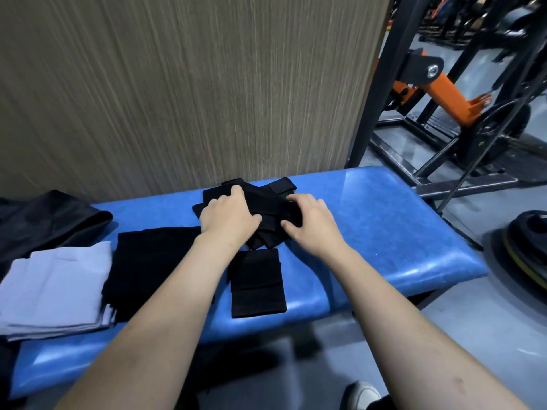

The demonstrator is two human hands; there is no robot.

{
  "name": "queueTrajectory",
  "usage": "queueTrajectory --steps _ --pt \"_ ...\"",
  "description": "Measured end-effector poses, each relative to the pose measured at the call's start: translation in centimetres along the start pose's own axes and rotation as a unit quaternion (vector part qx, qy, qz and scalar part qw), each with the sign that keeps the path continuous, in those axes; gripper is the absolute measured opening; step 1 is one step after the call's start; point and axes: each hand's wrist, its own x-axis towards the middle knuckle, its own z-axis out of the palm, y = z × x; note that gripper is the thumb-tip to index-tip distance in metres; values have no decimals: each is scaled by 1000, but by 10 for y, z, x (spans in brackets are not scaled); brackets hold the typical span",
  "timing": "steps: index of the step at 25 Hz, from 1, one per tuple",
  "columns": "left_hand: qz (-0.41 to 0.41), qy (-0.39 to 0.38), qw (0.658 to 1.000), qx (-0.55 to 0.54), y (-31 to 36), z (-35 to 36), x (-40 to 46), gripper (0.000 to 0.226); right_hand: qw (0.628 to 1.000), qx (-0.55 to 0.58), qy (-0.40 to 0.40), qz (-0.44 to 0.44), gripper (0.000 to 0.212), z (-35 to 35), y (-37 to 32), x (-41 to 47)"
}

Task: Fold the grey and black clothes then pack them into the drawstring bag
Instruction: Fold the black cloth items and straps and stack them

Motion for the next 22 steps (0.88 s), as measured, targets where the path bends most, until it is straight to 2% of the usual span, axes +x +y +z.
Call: queueTrajectory --steps 6,9,13,16,22 --pt "5 22 999 37 7 9 1 60 1000 -8 -4 17 55 7 -13 11" --pt "32 58 998 -21 6 8 -2 52 999 -42 9 -6 54 6 -16 11" --pt "78 66 985 -142 3 4 -9 48 999 -48 6 -14 67 0 -12 8" --pt "119 66 977 -163 4 1 -19 49 1000 -23 -7 -15 71 -2 -15 5" --pt "213 60 961 -167 5 1 -31 50 1000 14 -4 -17 63 -2 -23 5"
